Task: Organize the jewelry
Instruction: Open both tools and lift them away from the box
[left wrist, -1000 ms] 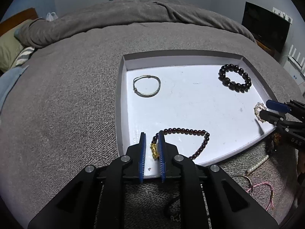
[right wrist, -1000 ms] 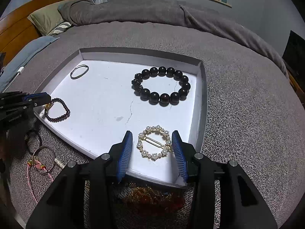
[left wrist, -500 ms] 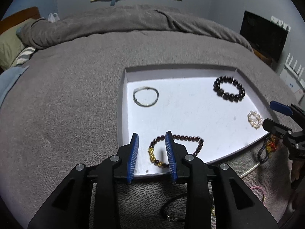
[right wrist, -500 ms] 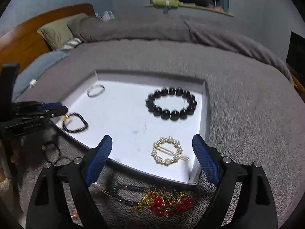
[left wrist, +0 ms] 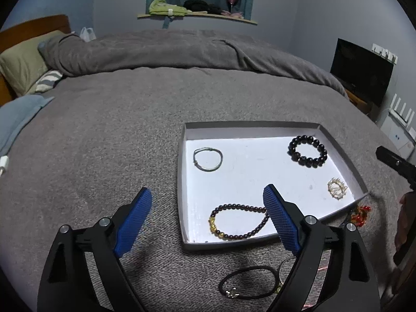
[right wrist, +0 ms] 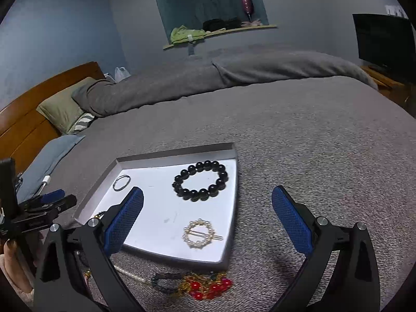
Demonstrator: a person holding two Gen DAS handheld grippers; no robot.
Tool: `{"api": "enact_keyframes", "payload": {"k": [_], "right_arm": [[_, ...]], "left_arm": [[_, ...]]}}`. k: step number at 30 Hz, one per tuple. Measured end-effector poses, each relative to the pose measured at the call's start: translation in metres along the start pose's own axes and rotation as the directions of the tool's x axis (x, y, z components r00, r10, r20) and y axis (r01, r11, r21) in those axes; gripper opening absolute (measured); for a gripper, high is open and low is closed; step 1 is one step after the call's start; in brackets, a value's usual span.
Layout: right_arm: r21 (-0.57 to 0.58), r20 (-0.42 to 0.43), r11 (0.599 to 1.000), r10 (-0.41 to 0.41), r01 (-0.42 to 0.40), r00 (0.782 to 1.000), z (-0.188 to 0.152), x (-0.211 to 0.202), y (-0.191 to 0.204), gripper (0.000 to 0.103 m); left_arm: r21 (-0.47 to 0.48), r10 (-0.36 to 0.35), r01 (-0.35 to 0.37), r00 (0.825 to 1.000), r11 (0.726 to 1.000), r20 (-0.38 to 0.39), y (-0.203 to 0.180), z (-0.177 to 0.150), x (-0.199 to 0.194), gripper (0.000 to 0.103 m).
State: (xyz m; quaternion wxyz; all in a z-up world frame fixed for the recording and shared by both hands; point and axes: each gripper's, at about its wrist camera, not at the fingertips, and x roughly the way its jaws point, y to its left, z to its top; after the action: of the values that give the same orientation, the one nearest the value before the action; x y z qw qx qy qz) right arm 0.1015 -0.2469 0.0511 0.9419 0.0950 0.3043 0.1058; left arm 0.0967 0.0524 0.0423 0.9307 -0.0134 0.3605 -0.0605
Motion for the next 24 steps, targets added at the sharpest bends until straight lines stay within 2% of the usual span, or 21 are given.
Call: {"api": "enact_keyframes", "payload": {"k": [9, 24], "right_arm": [[0.032, -0.015, 0.999, -0.022, 0.022, 1.0, -0.013, -0.002, -0.008, 0.098], [0.008, -0.024, 0.997, -0.081, 0.082, 0.996, -0.043, -0.019, -0.01, 0.098]], "left_arm": [[0.025, 0.022, -0.021, 1.0, 0.999, -0.01, -0.006, -0.005, 0.005, 0.088], [0.036, 0.03, -0.029, 0.999, 0.999, -0.014, -0.005, -0.018, -0.004, 0.089]]}}
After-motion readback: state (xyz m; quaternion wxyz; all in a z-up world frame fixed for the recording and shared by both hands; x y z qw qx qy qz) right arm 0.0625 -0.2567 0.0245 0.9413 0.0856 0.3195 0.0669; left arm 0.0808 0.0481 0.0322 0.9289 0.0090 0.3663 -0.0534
